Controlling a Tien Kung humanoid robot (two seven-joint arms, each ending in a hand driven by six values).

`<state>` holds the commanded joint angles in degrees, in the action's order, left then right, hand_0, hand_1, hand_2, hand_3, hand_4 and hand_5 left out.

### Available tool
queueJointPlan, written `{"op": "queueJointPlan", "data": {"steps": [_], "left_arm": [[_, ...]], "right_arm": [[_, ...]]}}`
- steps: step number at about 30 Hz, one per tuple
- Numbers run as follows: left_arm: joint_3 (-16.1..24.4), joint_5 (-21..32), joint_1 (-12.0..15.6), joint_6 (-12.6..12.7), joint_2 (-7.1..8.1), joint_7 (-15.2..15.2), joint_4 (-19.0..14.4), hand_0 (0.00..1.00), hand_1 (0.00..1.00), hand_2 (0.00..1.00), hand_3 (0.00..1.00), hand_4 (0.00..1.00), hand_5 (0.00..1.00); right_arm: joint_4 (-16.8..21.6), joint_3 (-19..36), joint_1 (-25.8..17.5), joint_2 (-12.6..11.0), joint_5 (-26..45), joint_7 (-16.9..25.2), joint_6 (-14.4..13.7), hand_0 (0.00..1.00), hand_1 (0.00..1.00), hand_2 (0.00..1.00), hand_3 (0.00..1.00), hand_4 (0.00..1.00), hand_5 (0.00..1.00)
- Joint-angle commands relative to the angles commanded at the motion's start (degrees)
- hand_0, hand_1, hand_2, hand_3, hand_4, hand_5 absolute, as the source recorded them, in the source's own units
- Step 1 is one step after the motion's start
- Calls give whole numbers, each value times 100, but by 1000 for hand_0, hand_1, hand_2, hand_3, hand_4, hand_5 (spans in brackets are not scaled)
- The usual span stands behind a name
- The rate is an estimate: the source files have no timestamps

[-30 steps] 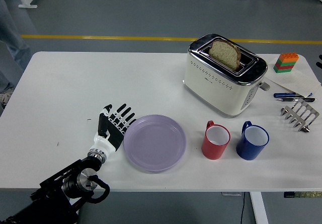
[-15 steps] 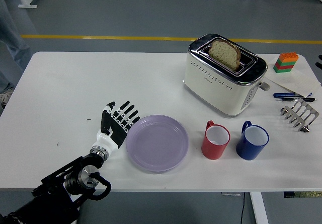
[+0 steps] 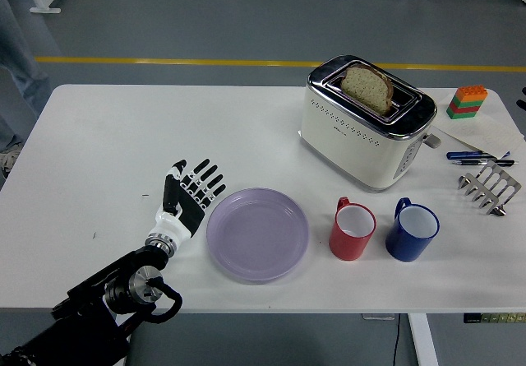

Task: Push plate across desktop,pick up the break from the machine,place the break in the plate

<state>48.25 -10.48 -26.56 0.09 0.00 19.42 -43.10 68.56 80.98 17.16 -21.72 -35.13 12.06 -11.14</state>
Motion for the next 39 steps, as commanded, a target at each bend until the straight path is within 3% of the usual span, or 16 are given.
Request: {"op": "queueJointPlan", "data": {"steps": [9,12,14,15,18,20,21,22,28,31,33,35,37,39], "left_arm": [[1236,-1529,547,389,0,-200,-854,736,735,750,739,571,998],[1700,-2188,840,848,22,-529,-1362,736,735,750,739,571,998],[1861,-2586,982,1015,31,-669,-1648,736,735,750,739,571,998],[1935,-2761,1052,1093,33,-726,-1795,737,727,735,730,565,998],[2137,-3062,1299,1206,57,-824,-2251,737,727,735,730,565,998],[2257,-3163,1483,1247,107,-930,-2538,737,727,735,730,565,998],[2294,-3191,1556,1260,124,-968,-2701,740,726,729,727,557,998],[2321,-3210,1602,1267,142,-995,-2789,740,726,729,727,557,998],[2724,-3680,2363,1394,536,-1543,-3881,735,725,728,726,549,998],[2963,-3945,2651,1376,683,-1722,-4232,735,725,728,726,549,998],[3013,-3974,2707,1369,707,-1744,-4298,734,727,727,725,551,998],[3375,-4036,3047,1259,834,-1921,-4641,734,727,727,725,551,998],[3568,-4048,3203,1222,847,-1973,-4787,734,727,727,725,551,998],[3921,-4058,3442,1175,753,-2012,-4984,735,726,727,723,540,998]], "right_arm": [[-62,-27,72,-115,-82,32,-58,742,705,699,656,518,212],[-157,-67,239,-209,-301,-50,-37,742,705,699,656,518,212],[-222,-105,353,-278,-486,-138,17,742,705,699,656,518,212],[-264,-133,417,-320,-610,-183,51,786,742,736,728,669,204],[-424,-263,665,-432,-1045,-284,133,786,742,736,728,669,204],[-559,-395,850,-492,-1318,-351,157,786,742,736,728,669,204],[-602,-438,917,-507,-1473,-371,163,816,762,764,769,752,224],[-631,-469,954,-515,-1557,-386,162,816,762,764,769,752,224],[-1014,-931,1340,-567,-2636,-529,62,824,774,775,780,770,229],[-1231,-1033,1473,-564,-3145,-536,-55,824,774,775,780,770,229],[-1273,-1046,1497,-563,-3266,-540,-69,827,778,777,785,775,227],[-1406,-1133,1682,-553,-3361,-633,-8,827,778,777,785,775,227],[-1434,-1171,1748,-549,-3377,-659,18,827,778,777,785,775,227],[-1468,-1289,1889,-534,-3408,-723,111,826,779,779,787,780,234]]}}
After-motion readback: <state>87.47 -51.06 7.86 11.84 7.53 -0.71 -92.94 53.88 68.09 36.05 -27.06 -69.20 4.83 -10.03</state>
